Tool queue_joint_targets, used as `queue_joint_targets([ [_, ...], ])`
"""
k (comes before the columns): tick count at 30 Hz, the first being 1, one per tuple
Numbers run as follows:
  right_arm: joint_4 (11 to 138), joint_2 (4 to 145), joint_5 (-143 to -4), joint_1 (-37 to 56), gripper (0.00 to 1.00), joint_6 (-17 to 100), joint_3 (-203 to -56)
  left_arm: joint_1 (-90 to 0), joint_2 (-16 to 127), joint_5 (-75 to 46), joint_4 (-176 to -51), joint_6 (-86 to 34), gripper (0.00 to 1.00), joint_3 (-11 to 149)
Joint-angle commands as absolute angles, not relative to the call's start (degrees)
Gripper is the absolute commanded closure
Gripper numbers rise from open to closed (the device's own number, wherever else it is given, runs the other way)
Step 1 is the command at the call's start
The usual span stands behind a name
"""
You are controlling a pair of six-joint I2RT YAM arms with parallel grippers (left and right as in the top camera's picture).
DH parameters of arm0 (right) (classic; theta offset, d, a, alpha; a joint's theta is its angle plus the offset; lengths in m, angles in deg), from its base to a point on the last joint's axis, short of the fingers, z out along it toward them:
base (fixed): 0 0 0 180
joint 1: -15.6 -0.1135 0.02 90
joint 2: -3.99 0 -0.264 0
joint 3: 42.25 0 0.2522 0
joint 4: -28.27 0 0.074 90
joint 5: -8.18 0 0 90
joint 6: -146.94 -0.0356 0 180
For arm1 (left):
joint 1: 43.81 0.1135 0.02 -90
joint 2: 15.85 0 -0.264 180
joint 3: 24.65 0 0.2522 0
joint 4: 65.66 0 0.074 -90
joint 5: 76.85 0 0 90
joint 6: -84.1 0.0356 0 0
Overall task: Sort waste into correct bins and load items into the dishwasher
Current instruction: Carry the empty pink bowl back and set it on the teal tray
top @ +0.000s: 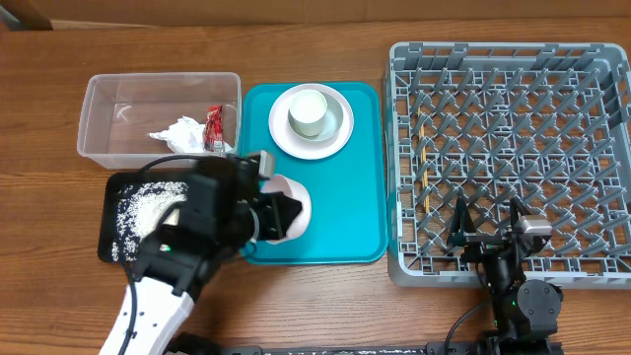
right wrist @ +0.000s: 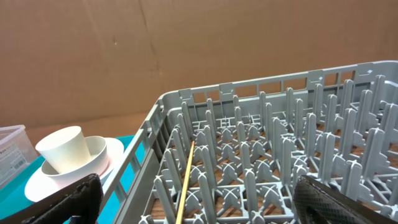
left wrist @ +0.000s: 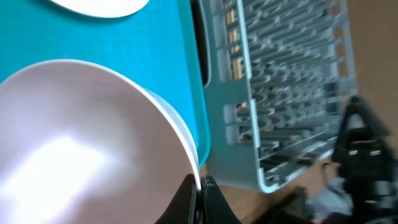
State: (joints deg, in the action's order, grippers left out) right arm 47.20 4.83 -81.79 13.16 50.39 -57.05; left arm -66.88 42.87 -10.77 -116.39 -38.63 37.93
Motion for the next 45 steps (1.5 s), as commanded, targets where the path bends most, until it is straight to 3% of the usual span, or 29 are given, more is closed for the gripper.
queue_joint_targets([
  [1, 46.87, 4.15, -81.5, 13.1, 0.0, 50.55, -56.46, -72.25, 43.11, 1.23, -116.52, -40.66, 0.96, 39.75],
  [13, 46.87, 4.15, -81.5, 13.1, 0.0, 50.55, -56.46, -82.09, 54.26, 9.14, -116.59, -40.64, 0.96, 39.75],
  [23, 46.87, 4.15, -81.5, 13.1, 0.0, 50.55, -56.46, -82.2, 63.83, 15.53, -115.52, -40.6, 0.96, 39.75],
  [45, 46.87, 4.15, -81.5, 13.1, 0.0, 50.55, -56.46, -82.18, 68.36, 19.35, -108.87, -38.57, 0.95, 39.88],
])
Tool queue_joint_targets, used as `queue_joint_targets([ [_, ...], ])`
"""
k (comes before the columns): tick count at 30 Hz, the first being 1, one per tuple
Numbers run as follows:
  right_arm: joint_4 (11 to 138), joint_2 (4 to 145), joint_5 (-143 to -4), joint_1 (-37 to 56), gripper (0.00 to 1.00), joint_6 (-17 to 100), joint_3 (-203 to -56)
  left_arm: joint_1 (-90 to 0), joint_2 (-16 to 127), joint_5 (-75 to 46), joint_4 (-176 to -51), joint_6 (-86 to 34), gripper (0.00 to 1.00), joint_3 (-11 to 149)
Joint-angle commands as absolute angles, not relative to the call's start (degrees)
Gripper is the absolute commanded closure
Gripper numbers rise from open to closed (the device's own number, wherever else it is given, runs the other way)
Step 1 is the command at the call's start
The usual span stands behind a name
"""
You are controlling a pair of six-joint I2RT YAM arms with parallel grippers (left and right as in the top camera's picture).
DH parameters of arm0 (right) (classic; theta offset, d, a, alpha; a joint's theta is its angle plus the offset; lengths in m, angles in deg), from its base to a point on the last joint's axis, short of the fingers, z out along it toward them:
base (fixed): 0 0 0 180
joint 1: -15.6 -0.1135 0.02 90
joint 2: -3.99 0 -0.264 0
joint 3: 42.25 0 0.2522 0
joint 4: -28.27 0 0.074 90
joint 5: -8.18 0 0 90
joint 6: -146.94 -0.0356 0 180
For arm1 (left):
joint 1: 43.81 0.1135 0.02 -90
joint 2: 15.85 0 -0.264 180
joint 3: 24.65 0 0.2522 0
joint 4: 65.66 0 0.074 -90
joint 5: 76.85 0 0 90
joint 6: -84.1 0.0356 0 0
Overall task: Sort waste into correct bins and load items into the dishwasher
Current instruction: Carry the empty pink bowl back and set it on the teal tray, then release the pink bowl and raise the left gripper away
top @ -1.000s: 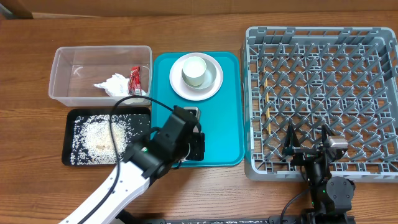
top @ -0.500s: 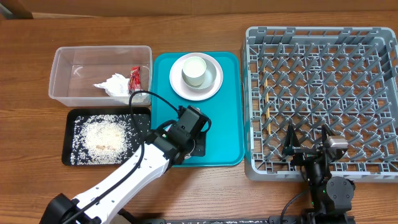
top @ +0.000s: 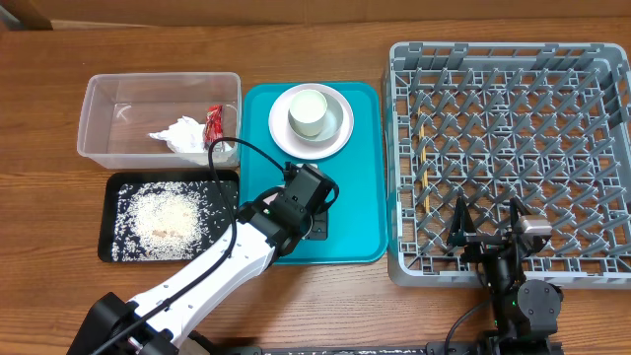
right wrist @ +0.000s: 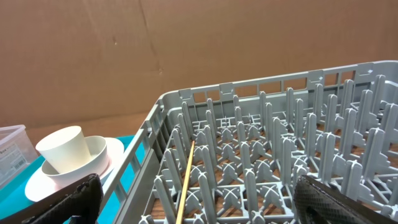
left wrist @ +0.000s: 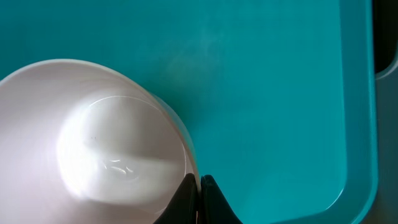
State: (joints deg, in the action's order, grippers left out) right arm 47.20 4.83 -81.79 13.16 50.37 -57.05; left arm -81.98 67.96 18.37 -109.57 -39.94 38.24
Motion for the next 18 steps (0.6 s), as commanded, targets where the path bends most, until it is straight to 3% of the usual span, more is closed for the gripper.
queue_joint_targets([
  [1, 46.87, 4.15, -81.5, 13.1, 0.0, 50.55, -56.46, -82.18, 68.36, 19.35, -108.65, -38.28, 0.95, 39.94],
  [3, 46.87, 4.15, -81.5, 13.1, 0.0, 50.57, -56.46, -82.18, 68.36, 19.33, -108.3, -37.98, 0.91, 40.03],
  [7, 46.87, 4.15, -81.5, 13.1, 0.0, 50.55, -56.46, -82.18, 68.36, 19.11, -108.76, -37.56, 0.55, 40.58],
  [14, 46.87, 4.15, -81.5, 13.1, 0.0, 50.57, -56.46, -81.94, 68.33, 19.83, -118.99, -34.33, 0.49, 53.01],
  [18, 46.87, 4.15, -81.5, 13.1, 0.0, 50.55, -56.46, -79.62, 68.36, 20.64, -125.18, -34.22, 0.35, 63.31],
])
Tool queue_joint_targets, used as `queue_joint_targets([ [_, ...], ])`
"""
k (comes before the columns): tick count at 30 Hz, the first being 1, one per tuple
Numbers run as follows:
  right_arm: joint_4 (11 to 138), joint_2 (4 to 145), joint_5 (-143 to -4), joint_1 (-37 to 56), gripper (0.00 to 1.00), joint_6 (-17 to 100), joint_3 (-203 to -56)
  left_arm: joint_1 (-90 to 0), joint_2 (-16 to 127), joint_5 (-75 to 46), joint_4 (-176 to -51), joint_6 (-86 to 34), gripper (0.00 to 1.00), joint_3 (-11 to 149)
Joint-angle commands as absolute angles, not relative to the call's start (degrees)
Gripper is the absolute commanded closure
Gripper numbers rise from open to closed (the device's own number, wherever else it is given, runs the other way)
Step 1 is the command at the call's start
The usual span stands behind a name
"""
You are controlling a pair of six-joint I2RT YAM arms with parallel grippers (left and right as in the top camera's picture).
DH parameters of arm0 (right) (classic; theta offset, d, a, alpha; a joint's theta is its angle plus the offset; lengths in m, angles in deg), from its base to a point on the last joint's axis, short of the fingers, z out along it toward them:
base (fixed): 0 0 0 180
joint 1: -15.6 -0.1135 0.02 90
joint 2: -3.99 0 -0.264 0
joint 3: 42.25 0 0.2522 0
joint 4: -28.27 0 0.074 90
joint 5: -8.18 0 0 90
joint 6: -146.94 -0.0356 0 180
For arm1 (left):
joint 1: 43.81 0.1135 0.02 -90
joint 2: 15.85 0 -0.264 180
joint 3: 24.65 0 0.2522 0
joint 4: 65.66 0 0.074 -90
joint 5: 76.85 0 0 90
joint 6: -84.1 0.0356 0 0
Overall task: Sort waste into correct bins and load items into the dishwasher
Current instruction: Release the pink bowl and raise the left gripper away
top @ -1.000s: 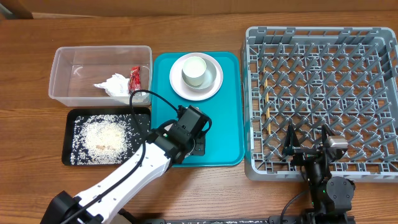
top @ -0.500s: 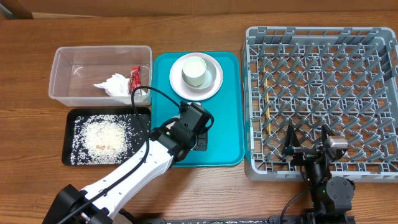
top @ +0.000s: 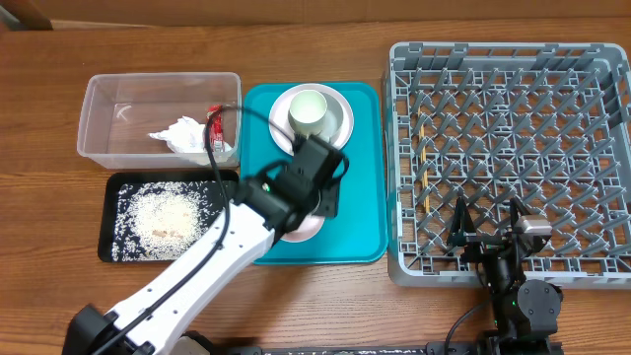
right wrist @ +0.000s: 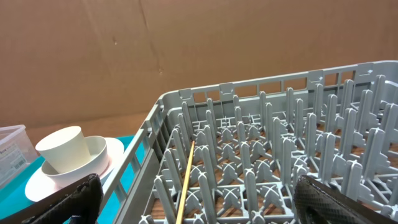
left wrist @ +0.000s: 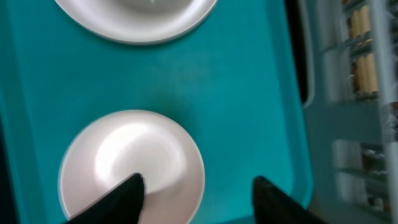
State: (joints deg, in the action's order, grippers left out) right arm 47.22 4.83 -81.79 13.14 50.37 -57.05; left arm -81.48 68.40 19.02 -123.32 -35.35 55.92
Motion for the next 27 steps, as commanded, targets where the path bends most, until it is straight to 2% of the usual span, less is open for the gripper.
queue_joint_targets([
  [1, 46.87, 4.15, -81.5, 13.1, 0.0, 50.55, -56.46, -78.61, 68.33, 20.55, -126.6, -34.24, 0.33, 65.78],
  [4, 46.87, 4.15, -81.5, 13.1, 0.0, 50.55, -56.46, -74.46, 68.36, 20.68, -130.73, -34.17, 0.28, 73.08],
  [9, 46.87, 4.15, -81.5, 13.1, 0.0, 50.55, -56.46, -64.93, 68.33, 20.84, -135.58, -34.19, 0.0, 81.87],
  [18, 46.85, 4.15, -81.48, 13.1, 0.0, 50.53, -56.46, -47.47, 68.55, 20.66, -143.32, -37.63, 0.0, 85.58],
  [24, 46.8, 4.15, -81.09, 13.1, 0.0, 50.2, -56.46, -44.47, 68.88, 20.64, -143.3, -37.65, 0.0, 85.58],
  [27, 43.24, 4.15, -76.15, 13.05, 0.0, 45.0, -56.48, -44.47, 68.9, 20.64, -143.3, -37.65, 0.0, 85.58],
])
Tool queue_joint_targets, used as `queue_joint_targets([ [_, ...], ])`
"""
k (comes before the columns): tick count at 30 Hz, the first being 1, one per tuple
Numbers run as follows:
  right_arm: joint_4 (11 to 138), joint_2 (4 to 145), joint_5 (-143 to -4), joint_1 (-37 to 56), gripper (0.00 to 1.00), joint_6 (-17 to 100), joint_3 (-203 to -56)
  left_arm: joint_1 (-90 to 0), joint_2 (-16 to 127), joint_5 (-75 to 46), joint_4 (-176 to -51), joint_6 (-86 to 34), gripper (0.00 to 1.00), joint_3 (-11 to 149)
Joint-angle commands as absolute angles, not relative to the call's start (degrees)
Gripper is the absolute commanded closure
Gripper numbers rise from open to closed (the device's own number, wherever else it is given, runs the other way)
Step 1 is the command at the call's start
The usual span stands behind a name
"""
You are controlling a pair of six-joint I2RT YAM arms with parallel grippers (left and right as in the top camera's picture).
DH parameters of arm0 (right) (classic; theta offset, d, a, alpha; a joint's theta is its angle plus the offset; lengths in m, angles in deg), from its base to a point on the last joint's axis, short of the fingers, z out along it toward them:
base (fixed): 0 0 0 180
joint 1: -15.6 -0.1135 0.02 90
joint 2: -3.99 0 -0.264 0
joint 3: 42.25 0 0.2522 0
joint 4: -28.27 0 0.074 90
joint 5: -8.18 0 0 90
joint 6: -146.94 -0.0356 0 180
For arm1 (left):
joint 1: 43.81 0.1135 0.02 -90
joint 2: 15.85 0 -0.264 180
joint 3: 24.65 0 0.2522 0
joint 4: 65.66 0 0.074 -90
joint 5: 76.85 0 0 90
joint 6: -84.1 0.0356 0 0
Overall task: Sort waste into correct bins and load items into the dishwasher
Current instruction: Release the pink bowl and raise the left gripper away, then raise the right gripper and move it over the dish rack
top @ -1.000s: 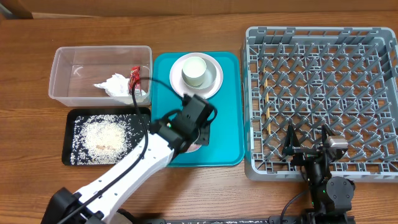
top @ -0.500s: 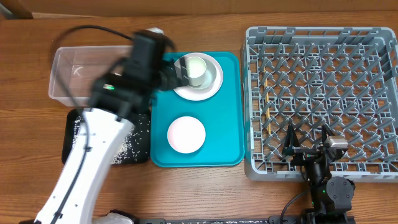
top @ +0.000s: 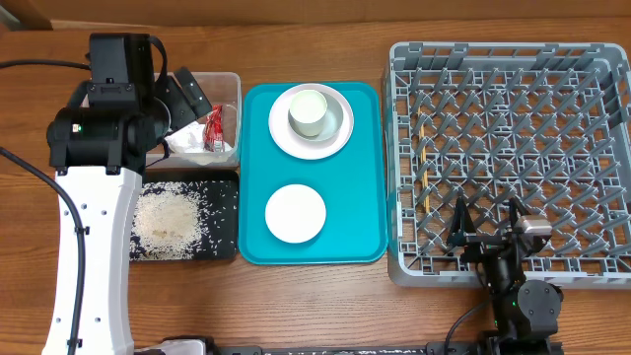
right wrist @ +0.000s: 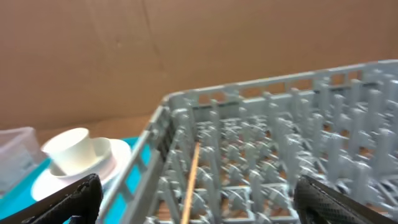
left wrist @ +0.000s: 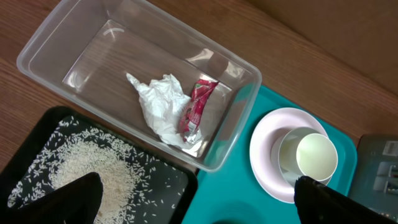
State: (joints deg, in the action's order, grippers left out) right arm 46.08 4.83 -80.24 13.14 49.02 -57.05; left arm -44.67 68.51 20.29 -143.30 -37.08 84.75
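Observation:
A white bowl (top: 295, 214) rests on the near half of the teal tray (top: 360, 197). At the tray's far end a white cup (top: 307, 111) (left wrist: 316, 156) stands in a shallow dish on a white plate (top: 335, 138). My left gripper (top: 182, 99) (left wrist: 198, 198) hangs open and empty high over the corner of the clear bin (left wrist: 56, 37). Inside the bin lie a crumpled tissue (left wrist: 157, 106) and a red wrapper (left wrist: 194, 109). Rice (top: 163, 217) covers the black tray (top: 222, 232). My right gripper (top: 488, 225) (right wrist: 199, 199) stands open over the near edge of the grey rack (top: 513, 59).
A thin wooden stick (right wrist: 189, 180) lies between the rack's pegs on its left side. The rack fills the right of the wooden table (top: 296, 296). My left arm (top: 94, 247) stretches along the table's left side, partly over the black tray.
My left gripper was open just above the bowl on the teal tray; now it is high up at the left, over the bin's corner. The right wrist view is blurred and slightly shifted.
My left gripper was shut on the bowl's rim beside the rice tray. Then it held the bowl low over the teal tray. Then it was open with the bowl resting on the tray. Now it is away at the bin. The right gripper stayed open.

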Motion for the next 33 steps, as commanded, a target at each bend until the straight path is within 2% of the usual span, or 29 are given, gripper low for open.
queue_joint_targets([
  [1, 41.05, 4.15, -73.33, 13.05, 0.0, 44.23, -56.5, -44.54, 68.9, 20.64, -143.3, -37.65, 0.0, 85.58],
  [3, 39.92, 4.15, -68.67, 13.05, 0.0, 44.21, -57.6, -44.56, 68.9, 20.64, -143.3, -37.65, 0.0, 85.58],
  [5, 44.0, 4.2, -68.5, 13.05, 0.0, 43.03, -61.07, -44.56, 68.9, 20.64, -143.3, -37.65, 0.0, 85.58],
  [12, 66.52, 12.3, -70.14, 13.05, 0.0, 40.41, -84.68, -44.56, 68.9, 20.64, -143.3, -37.65, 0.0, 85.58],
  [20, 99.04, 39.54, -66.66, 13.05, 0.0, 41.67, -125.88, -44.56, 68.9, 20.64, -143.3, -37.65, 0.0, 85.58],
  [25, 124.18, 59.38, -61.48, 13.05, 0.0, 53.35, -148.67, -44.56, 68.9, 20.64, -143.3, -37.65, 0.0, 85.58],
  [29, 135.72, 72.06, -61.46, 13.05, 0.0, 55.03, -159.17, -44.56, 68.9, 20.64, -143.32, -37.65, 0.0, 85.58],
  [33, 139.06, 79.78, -55.67, 13.05, 0.0, 55.16, -162.38, -44.56, 68.9, 20.64, -143.3, -37.65, 0.0, 85.58],
])
